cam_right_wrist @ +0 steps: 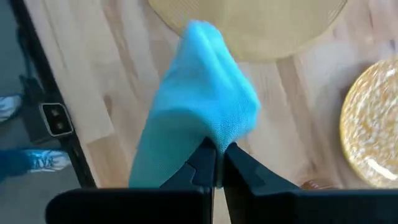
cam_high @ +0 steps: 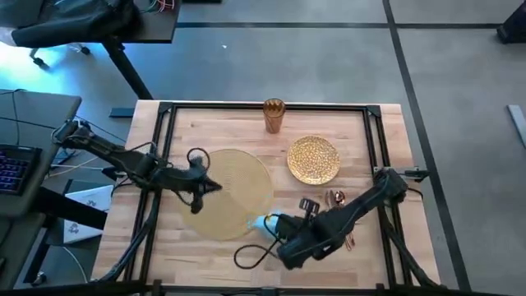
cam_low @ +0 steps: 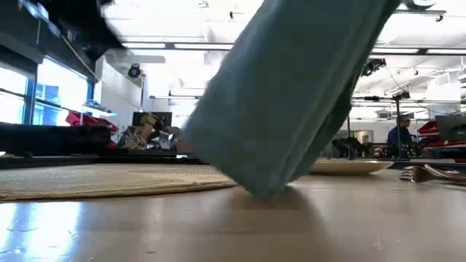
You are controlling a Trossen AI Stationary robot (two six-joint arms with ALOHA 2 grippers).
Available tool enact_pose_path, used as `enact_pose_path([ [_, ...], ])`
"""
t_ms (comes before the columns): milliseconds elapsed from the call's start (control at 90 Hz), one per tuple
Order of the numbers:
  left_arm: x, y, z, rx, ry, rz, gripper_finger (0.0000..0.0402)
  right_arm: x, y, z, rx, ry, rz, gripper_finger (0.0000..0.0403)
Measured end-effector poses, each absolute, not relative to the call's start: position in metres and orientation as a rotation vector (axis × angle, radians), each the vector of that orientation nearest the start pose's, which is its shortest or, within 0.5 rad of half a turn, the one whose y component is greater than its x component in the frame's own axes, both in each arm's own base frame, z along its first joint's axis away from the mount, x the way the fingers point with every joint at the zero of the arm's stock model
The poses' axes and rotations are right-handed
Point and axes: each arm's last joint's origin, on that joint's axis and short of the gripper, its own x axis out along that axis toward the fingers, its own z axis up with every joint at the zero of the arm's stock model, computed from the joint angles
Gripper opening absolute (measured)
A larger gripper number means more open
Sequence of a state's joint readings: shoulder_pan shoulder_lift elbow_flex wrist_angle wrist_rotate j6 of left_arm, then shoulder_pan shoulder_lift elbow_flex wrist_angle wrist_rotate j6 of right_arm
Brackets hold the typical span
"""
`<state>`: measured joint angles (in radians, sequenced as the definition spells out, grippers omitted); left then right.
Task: Set table place
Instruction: Fold the blue table napkin
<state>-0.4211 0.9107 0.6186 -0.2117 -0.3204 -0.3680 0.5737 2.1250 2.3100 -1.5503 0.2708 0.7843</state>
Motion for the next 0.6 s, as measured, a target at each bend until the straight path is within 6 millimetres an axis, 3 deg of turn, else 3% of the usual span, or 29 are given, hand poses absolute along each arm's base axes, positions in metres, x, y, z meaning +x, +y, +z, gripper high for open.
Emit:
enact_pose_path([
  [211,0.207,-0.089,0.241,-0.192,0.462,-0.166,0.0083,0.344,0.204,0.362,0.136,1.209,-0.058,0.0],
  [389,0.239,-0.109,0.22,-0.199,0.406,-0.243,0.0155,0.35,0.199,0.369,0.148,1.173,0.05,0.0],
  [600,0.266,-0.122,0.2,-0.243,0.283,-0.289,0.0193,0.352,0.2,0.371,0.177,1.154,0.077,0.0],
])
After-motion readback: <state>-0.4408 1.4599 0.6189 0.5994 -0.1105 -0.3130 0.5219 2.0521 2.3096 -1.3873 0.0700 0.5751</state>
